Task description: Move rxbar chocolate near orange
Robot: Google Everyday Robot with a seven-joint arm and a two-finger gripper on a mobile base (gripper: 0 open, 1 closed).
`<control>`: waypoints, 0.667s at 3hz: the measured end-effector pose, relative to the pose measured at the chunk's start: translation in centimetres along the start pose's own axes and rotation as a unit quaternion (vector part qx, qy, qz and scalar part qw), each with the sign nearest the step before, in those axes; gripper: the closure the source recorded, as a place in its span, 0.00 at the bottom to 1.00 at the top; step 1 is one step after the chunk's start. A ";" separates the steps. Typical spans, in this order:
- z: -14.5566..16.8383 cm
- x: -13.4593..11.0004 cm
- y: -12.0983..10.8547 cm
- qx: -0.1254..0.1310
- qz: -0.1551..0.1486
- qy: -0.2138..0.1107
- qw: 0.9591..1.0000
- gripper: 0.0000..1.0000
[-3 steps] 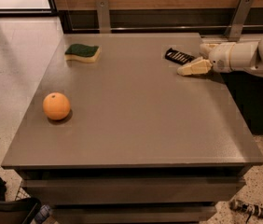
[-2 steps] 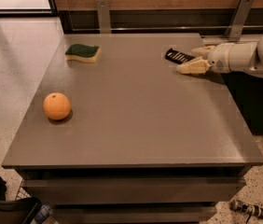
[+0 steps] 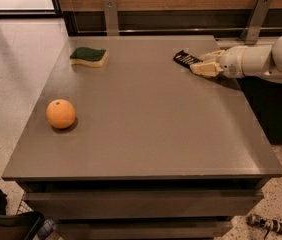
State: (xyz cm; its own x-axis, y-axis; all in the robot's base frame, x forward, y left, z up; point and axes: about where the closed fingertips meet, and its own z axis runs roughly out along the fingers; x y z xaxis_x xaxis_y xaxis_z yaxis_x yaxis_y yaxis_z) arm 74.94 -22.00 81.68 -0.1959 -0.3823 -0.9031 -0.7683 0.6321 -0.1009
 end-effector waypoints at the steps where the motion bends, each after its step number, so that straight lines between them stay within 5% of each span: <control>1: 0.2 0.0 0.1 -0.002 0.000 0.000 1.000 1.00; 2: 0.2 -0.1 0.1 -0.002 0.000 0.000 1.000 1.00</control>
Offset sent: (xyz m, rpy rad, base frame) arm 0.0005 0.0022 -0.0010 0.0008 0.0014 0.0031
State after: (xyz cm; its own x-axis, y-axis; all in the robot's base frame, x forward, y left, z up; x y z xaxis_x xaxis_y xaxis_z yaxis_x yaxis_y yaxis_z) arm 74.99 -21.75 81.66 -0.1960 -0.3821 -0.9031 -0.7706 0.6295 -0.0991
